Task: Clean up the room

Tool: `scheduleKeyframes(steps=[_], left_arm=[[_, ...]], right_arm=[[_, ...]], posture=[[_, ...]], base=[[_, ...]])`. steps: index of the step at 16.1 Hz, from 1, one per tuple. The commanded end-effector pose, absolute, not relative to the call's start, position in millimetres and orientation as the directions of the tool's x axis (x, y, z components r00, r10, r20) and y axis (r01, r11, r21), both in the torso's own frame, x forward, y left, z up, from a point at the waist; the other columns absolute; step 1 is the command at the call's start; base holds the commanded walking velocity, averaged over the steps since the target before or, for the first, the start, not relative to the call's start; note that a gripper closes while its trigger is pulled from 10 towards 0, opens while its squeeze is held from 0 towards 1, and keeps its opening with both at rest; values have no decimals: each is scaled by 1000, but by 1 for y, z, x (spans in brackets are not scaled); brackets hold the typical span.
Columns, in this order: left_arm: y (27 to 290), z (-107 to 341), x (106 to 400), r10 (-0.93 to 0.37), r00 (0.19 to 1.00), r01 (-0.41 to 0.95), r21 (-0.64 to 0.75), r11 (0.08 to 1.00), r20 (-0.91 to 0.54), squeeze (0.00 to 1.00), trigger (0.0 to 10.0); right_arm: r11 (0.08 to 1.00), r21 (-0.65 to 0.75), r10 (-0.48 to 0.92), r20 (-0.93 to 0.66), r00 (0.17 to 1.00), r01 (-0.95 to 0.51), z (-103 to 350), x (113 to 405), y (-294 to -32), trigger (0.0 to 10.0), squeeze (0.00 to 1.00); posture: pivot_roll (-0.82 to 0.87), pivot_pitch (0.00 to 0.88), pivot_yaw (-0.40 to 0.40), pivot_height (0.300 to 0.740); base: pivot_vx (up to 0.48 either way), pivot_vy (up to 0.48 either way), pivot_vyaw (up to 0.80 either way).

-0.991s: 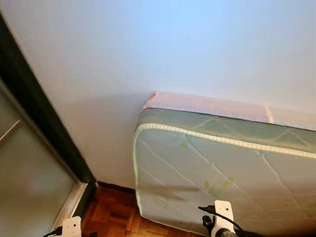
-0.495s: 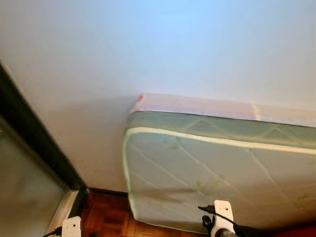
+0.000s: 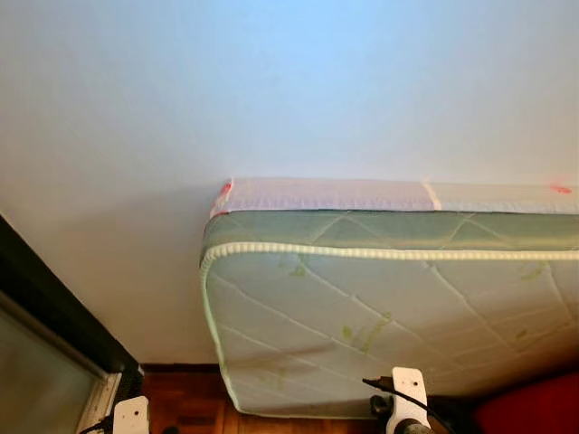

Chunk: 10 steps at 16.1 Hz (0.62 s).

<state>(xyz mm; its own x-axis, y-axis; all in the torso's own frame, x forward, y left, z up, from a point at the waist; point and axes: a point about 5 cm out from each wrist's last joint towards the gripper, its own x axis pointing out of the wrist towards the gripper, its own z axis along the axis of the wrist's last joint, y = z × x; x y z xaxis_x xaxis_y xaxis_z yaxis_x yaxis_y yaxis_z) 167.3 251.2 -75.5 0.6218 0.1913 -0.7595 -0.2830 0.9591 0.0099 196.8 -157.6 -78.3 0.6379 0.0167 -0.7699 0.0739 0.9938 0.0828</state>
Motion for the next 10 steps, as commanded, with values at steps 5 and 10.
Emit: scheduleKeyframes(steps=[5,10], left_arm=[[263,-88,128,212,495,-207,122,971,-843,0,10000],[249,-86,149,202,518,-214,103,971,-831,0,10000]], right_arm=[[981,195,139,-758,637,18,-87,175,-149,10000,0],[981,193,136,-760,636,21,-87,175,-150,10000,0]], posture=[[18,38,-1,740],[14,45,-2,740]], base=[[0,0,-750],[0,-237,-750]])
